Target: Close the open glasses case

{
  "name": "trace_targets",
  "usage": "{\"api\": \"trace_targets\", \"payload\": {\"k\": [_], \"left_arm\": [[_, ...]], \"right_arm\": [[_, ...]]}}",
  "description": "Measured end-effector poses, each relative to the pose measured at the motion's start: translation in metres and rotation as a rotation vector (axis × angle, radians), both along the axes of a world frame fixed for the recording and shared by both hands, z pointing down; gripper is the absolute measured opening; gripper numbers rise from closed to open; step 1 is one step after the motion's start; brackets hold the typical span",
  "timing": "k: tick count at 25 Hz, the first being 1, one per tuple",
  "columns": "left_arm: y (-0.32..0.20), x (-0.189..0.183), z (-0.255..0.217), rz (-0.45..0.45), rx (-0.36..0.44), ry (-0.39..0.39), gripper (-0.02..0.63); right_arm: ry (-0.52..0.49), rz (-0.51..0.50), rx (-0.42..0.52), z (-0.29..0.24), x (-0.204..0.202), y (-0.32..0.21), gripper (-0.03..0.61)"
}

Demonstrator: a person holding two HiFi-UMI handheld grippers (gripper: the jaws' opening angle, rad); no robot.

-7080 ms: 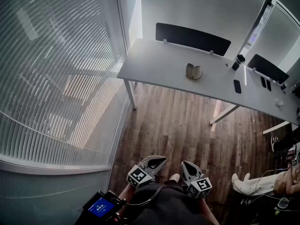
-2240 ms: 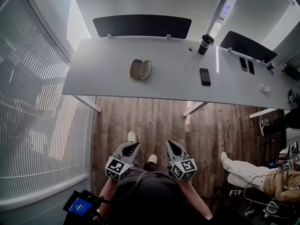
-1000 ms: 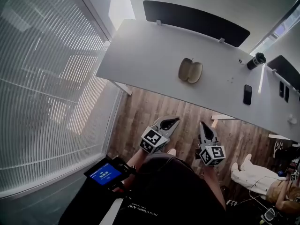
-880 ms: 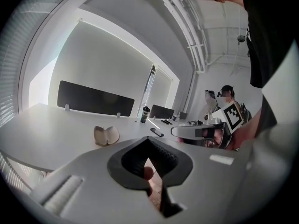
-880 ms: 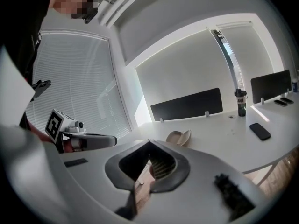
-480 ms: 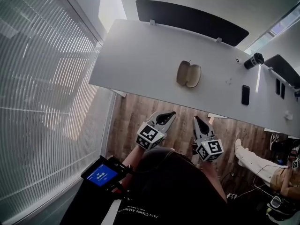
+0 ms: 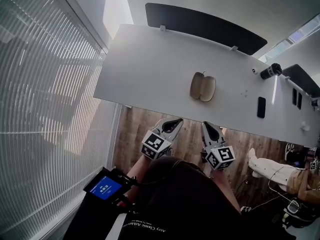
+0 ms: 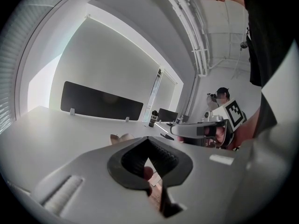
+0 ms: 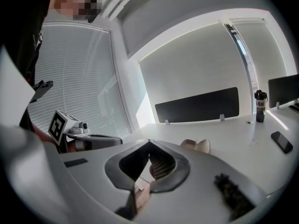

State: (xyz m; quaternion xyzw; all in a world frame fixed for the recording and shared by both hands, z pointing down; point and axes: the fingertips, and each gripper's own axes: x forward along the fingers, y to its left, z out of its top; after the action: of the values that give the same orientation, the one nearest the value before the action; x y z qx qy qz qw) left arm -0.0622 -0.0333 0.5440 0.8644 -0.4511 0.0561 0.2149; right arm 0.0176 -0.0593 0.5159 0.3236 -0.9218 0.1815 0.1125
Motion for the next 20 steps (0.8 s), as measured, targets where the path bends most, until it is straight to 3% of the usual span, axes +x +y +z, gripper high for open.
{"api": "trace_targets", "payload": {"k": [4,11,20], "left_arm": [[-0.022,0.003,0.001,0.014,0.005,0.013,0.006],[-0.011,-0.011,0.007,0.033,0.0,0.071,0.006],[-0.014,-0.003,0.002,-0.007,0.013,0.117,0.006]], "right_arm": [[0.005,0.029,-0.003,0.002,0.007,-0.022,0.005],[0.057,0.039,-0.007,0.004,-0.005,-0.008,0.005],[0.048,0.016,-0.015,0.013,0.006,-0.015,0.005]]}}
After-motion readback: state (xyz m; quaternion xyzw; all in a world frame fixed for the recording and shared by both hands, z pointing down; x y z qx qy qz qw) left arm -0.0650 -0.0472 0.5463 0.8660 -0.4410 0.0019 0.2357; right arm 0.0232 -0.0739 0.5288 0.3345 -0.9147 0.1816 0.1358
